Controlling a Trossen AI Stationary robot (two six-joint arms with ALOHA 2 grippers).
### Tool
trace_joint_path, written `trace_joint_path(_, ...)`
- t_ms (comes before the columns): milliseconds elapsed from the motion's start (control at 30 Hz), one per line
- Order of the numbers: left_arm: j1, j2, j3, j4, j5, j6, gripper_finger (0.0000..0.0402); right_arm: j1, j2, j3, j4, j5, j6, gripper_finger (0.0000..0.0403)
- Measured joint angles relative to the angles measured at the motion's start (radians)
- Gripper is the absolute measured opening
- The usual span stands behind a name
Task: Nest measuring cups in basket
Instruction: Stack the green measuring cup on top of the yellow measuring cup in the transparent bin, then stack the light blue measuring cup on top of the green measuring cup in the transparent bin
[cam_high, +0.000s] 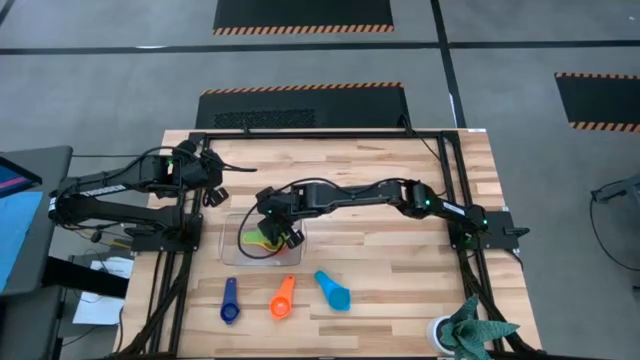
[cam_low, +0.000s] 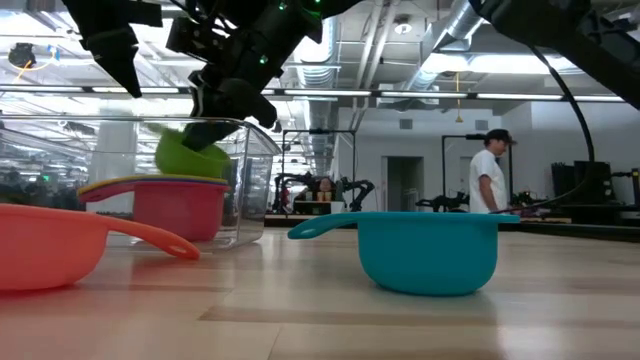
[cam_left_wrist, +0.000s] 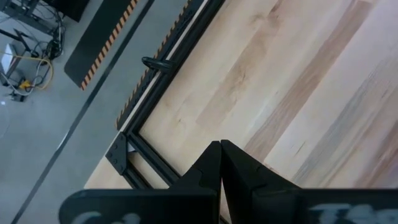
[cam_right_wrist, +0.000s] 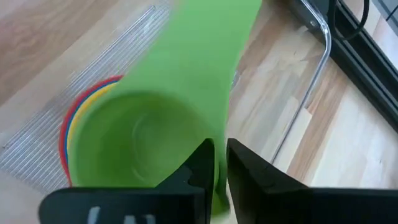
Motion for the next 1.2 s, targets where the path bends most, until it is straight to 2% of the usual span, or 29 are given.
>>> trace_joint_path(433, 0.000, 0.000, 0.000, 0.000, 0.000, -0.022, 0.0000, 0.014, 0.000, 0.000, 0.000, 0.009, 0.001, 0.0066)
trace_joint_path(500, 0.000, 0.000, 0.000, 0.000, 0.000, -0.022, 0.0000, 0.018, 0.000, 0.000, -0.006, 0.064, 0.001, 0.0066)
trace_joint_path(633, 0.000, 0.000, 0.000, 0.000, 0.000, -0.022, 0.0000, 0.042, -0.031, -0.002, -0.030, 0.293, -0.003, 0.0066)
trace_joint_path(733, 0.000, 0.000, 0.000, 0.000, 0.001, -0.022, 0.0000, 0.070, -0.087, 0.001, -0.080, 0.408, 0.024, 0.0066)
trace_joint_path(833, 0.000, 0.000, 0.000, 0.000, 0.003, -0.022, 0.0000, 0.091, -0.146, 0.000, -0.187, 0.447, 0.191, 0.0066)
trace_joint_path(1033, 0.000, 0.000, 0.000, 0.002, 0.019, -0.024, 0.0000, 0.092, -0.227, 0.000, -0.413, 0.448, 0.688, 0.0066)
trace_joint_path(1200, 0.000, 0.000, 0.000, 0.004, 0.027, -0.025, 0.0000, 0.096, -0.239, -0.001, -0.627, 0.447, 1.023, 0.0066)
